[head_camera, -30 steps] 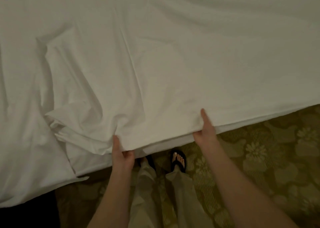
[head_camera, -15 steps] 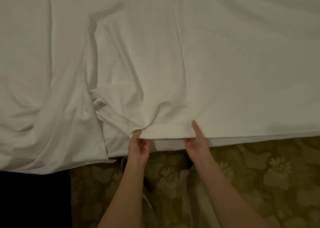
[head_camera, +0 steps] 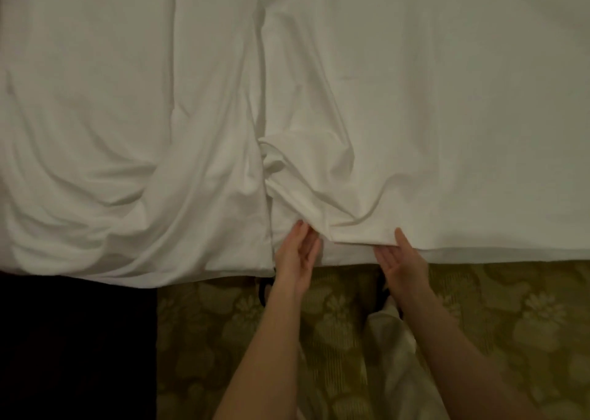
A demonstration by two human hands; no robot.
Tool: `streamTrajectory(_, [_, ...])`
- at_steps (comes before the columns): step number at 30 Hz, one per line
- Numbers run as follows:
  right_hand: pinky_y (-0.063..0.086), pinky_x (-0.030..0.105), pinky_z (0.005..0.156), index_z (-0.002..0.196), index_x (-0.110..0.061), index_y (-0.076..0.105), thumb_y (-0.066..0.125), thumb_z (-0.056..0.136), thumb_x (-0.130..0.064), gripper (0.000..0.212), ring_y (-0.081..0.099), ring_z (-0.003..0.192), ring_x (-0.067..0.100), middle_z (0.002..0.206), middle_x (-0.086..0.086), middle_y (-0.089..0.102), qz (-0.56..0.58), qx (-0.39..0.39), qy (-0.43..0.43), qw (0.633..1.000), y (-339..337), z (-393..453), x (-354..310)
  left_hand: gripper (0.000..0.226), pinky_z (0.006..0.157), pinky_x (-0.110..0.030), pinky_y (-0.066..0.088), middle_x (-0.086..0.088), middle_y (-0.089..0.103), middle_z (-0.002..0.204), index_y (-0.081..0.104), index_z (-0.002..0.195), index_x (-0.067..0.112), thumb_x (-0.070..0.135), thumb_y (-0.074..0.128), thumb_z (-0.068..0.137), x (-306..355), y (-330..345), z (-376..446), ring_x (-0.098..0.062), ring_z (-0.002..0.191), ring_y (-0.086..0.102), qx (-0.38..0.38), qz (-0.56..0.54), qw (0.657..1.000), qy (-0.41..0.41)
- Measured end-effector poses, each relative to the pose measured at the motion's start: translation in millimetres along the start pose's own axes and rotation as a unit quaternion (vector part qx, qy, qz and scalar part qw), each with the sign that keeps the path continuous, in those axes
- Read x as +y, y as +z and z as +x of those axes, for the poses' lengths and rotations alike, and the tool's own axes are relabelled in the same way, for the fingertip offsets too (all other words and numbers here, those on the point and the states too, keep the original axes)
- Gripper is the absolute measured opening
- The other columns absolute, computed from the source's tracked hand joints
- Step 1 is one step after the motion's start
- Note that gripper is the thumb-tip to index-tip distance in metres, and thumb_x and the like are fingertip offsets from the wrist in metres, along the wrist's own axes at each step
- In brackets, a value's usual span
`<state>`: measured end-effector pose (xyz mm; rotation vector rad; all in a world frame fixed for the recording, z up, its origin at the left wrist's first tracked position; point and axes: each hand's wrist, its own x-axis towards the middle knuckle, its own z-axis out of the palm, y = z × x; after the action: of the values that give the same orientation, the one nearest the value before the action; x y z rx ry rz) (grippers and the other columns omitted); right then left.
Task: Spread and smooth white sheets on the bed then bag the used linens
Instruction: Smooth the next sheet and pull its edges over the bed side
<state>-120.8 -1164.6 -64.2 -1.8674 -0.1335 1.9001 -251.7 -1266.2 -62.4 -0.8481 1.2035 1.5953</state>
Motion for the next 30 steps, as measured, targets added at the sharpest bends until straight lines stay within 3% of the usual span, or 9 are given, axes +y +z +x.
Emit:
streamTrajectory(2, [0.049,0.033,0.081,0.121,-0.004,0.051,0.054,0.097,-0.016,0.027,0.064,0.09,0.023,0.1,0.013,0.064,-0.068,-0.039,0.033,0.996,11.4,-15.9,19.8,0.021,0.085,-0.029,0.051,-0.009,0.066,0.116,0.062,0.112,0.006,0.017,0.059,0.094,21.3,-16.8,-1.1,-0.017,0.101,0.063,0.04,-0.088,0.995,-0.003])
streamTrajectory(5, [0.05,0.033,0.085,0.119,-0.004,0.053,0.053,0.097,-0.021,0.027,0.067,0.093,0.023,0.102,0.014,0.068,-0.176,-0.12,0.06,0.975,39.1,-37.2,54.2,0.032,0.088,-0.033,0.051,-0.013,0.062,0.126,0.058,0.121,0.005,0.023,0.059,0.095,48.7,-33.6,-0.2,-0.019,0.107,0.062,0.057,-0.236,0.97,-0.006])
streamTrajectory(10, [0.052,0.028,0.087,0.112,-0.01,0.061,0.063,0.092,-0.029,0.027,0.068,0.098,0.016,0.109,0.008,0.069,-0.31,-0.206,0.031,0.928,113.6,-53.6,88.5,0.03,0.099,-0.032,0.048,-0.012,0.061,0.11,0.051,0.12,0.007,0.021,0.059,0.096,72.6,-42.6,1.4,-0.02,0.103,0.06,0.096,-0.458,0.884,0.015])
streamTrajectory(12, [0.051,0.028,0.09,0.108,-0.016,0.06,0.066,0.09,-0.034,0.027,0.067,0.1,0.012,0.11,0.002,0.069,-0.35,-0.224,0.012,0.909,145.3,-60.0,99.1,0.03,0.092,-0.027,0.051,-0.01,0.061,0.1,0.056,0.12,0.006,0.019,0.061,0.094,83.8,-52.4,0.3,-0.018,0.092,0.06,0.129,-0.519,0.845,0.028])
streamTrajectory(15, [0.052,0.03,0.085,0.114,-0.012,0.061,0.071,0.085,-0.039,0.041,0.065,0.1,0.014,0.108,0.0,0.068,-0.401,-0.227,-0.002,0.887,191.1,-73.4,118.4,0.023,0.072,-0.029,0.055,-0.008,0.065,0.094,0.062,0.109,0.007,0.022,0.064,0.092,114.6,-75.2,-5.0,-0.018,0.084,0.063,0.141,-0.547,0.822,0.064])
streamTrajectory(19, [0.055,0.03,0.075,0.107,-0.008,0.063,0.071,0.086,-0.031,0.033,0.069,0.082,0.016,0.094,0.007,0.07,-0.406,-0.229,-0.029,0.884,245.0,-96.8,145.1,0.039,0.054,-0.018,0.053,-0.002,0.066,0.097,0.06,0.125,0.013,0.034,0.062,0.092,178.7,-115.3,-16.1,-0.01,0.079,0.062,0.131,-0.452,0.874,0.122])
streamTrajectory(22, [0.053,0.026,0.064,0.094,-0.007,0.064,0.068,0.088,-0.021,0.016,0.066,0.07,0.015,0.079,0.007,0.067,-0.384,-0.238,-0.039,0.891,281.5,-114.8,156.7,0.043,0.07,-0.025,0.055,-0.004,0.068,0.105,0.057,0.13,0.013,0.034,0.06,0.093,242.2,-134.3,-24.8,-0.014,0.087,0.065,0.128,-0.354,0.904,0.202])
streamTrajectory(24, [0.053,0.025,0.062,0.083,-0.008,0.063,0.067,0.088,-0.017,0.011,0.066,0.068,0.015,0.075,0.006,0.065,-0.373,-0.243,-0.039,0.895,304.5,-122.3,160.5,0.04,0.07,-0.028,0.056,-0.005,0.069,0.104,0.058,0.127,0.013,0.033,0.061,0.093,284.2,-139.2,-28.7,-0.017,0.089,0.066,0.125,-0.315,0.908,0.245])
streamTrajectory(30, [0.055,0.026,0.059,0.086,-0.006,0.058,0.059,0.089,-0.001,0.006,0.066,0.071,0.017,0.081,0.008,0.062,-0.208,-0.253,0.066,0.943,373.2,-130.6,159.7,0.047,0.068,-0.027,0.058,-0.01,0.066,0.123,0.055,0.133,0.009,0.028,0.064,0.091,376.9,-121.9,-14.7,-0.025,0.11,0.064,0.1,-0.248,0.921,0.284])
